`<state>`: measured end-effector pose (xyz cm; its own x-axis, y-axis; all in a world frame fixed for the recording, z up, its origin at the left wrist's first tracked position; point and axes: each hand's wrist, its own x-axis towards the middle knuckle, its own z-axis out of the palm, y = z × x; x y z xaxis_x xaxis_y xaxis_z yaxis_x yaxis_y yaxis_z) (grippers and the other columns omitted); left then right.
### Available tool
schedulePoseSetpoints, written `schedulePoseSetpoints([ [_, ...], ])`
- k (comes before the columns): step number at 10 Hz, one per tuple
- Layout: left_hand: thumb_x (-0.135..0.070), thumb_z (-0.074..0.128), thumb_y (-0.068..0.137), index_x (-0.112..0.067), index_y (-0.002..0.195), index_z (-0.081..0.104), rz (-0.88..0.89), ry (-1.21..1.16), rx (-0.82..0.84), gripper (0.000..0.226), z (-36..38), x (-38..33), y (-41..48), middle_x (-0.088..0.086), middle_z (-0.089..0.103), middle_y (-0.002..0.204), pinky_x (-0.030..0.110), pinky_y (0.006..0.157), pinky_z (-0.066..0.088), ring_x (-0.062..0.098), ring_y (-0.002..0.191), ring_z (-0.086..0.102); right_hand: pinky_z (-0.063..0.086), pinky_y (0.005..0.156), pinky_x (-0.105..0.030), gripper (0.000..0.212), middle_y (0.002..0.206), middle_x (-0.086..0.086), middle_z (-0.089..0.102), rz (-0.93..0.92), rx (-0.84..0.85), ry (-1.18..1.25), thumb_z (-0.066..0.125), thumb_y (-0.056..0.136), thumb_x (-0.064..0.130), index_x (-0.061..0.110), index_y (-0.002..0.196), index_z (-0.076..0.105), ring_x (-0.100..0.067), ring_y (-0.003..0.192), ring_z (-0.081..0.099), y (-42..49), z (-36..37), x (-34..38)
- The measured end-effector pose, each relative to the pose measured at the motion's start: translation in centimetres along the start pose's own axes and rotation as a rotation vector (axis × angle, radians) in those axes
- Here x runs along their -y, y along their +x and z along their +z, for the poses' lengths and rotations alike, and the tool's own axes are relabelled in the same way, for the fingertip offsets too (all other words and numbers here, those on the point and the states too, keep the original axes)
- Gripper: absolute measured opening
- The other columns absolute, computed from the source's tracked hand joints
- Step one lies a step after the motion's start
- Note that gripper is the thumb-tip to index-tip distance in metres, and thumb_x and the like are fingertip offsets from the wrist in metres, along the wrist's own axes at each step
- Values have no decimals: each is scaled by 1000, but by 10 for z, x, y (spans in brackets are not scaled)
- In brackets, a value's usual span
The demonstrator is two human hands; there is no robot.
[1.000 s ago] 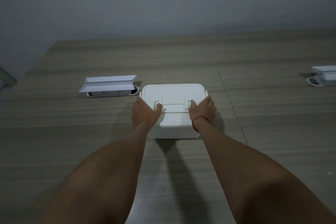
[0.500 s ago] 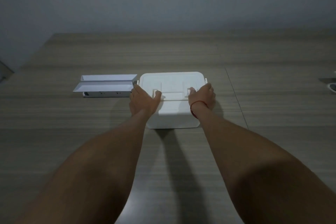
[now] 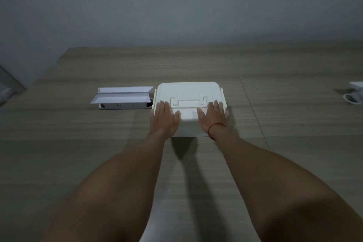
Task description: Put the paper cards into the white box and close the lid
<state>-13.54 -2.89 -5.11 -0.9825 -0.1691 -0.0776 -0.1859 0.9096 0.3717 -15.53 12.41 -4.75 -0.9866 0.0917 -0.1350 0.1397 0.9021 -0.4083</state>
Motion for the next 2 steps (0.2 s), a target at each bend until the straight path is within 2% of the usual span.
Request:
schedulePoseSetpoints([
  [1,-42,27,100,-5,152,20,67,0,29,64,-3,4,-26,12,12,163,45,121,10,25,152,8,7,122,-48,62,164,-5,8,-41,57,7,29,99,46,13,151,22,-22,152,2,-30,-1,-6],
  [2,-42,29,100,-6,153,19,96,-40,12,64,0,14,-59,12,12,163,43,122,13,25,152,10,8,121,-48,61,164,-3,6,-83,46,8,32,100,42,13,153,18,-21,152,2,-69,2,-12],
])
